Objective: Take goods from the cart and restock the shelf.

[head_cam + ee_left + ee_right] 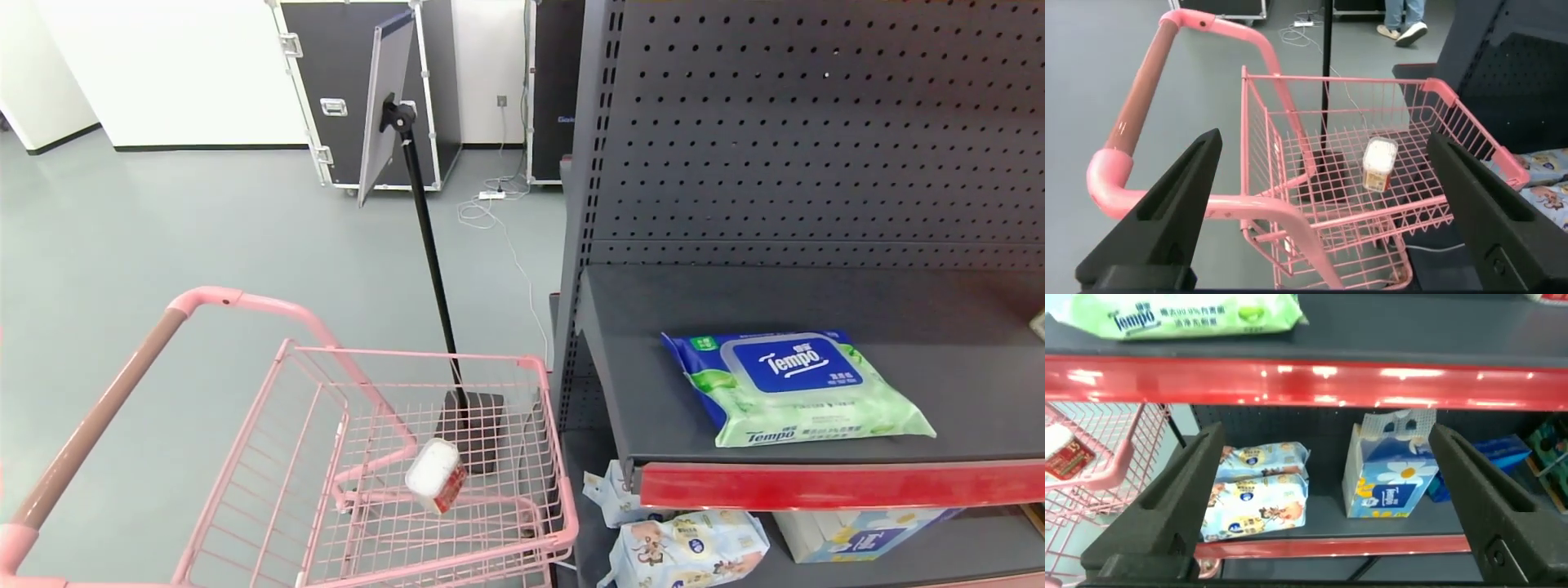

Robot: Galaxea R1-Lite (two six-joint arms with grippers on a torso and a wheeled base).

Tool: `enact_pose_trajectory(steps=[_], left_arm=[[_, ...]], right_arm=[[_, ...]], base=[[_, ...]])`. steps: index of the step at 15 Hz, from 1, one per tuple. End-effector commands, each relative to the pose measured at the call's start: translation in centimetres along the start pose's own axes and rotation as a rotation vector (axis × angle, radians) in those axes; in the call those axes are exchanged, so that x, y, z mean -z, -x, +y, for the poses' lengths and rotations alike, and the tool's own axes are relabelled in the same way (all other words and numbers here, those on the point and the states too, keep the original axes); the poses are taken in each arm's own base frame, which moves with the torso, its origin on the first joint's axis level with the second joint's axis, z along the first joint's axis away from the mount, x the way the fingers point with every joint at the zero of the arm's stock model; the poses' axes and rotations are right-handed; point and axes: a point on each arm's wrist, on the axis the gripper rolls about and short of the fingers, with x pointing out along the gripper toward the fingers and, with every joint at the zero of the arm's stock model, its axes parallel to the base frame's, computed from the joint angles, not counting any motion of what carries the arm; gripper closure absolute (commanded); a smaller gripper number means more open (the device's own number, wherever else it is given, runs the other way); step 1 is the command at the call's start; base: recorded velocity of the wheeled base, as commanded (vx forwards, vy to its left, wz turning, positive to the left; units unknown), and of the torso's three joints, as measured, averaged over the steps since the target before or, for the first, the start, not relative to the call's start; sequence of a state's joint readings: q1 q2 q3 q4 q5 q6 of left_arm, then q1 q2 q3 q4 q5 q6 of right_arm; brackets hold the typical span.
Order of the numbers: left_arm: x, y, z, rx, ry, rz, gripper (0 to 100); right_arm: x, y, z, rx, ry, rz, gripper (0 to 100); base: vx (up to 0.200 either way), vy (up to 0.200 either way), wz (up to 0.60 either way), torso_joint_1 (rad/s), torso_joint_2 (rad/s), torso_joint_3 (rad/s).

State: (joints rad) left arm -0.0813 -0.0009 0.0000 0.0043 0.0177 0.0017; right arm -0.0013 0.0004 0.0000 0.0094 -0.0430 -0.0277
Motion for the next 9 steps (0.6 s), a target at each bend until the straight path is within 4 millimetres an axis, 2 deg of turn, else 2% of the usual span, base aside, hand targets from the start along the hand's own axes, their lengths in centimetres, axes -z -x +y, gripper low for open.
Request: enact_pose_trajectory(steps=[1, 2, 4, 9], left_arm=[[0.00, -0.01, 0.00, -0.001, 0.000, 0.001, 0], [0.00, -0.01, 0.00, -0.001, 0.000, 0.001, 0], [0.00, -0.01, 0.00, -0.001, 0.000, 0.001, 0], [0.00, -0.01, 0.00, -0.001, 0.000, 0.001, 0]], right_arm=[[0.00, -0.01, 0.00, 0.000, 0.000, 0.001, 0], [0.00, -0.01, 0.00, 0.000, 0.000, 0.001, 0], [0.00, -0.01, 0.00, 0.000, 0.000, 0.001, 0], [0.00, -0.01, 0.00, 0.000, 0.000, 0.001, 0]], base=[[0.000, 0.000, 0.00, -0.134, 0.36, 0.217], [0.000, 0.000, 0.00, -0.139, 0.39, 0.222], [0.000, 0.000, -0.60, -0.139, 0.36, 0.234], [0.000, 0.000, 0.00, -0.162, 0.44, 0.277]])
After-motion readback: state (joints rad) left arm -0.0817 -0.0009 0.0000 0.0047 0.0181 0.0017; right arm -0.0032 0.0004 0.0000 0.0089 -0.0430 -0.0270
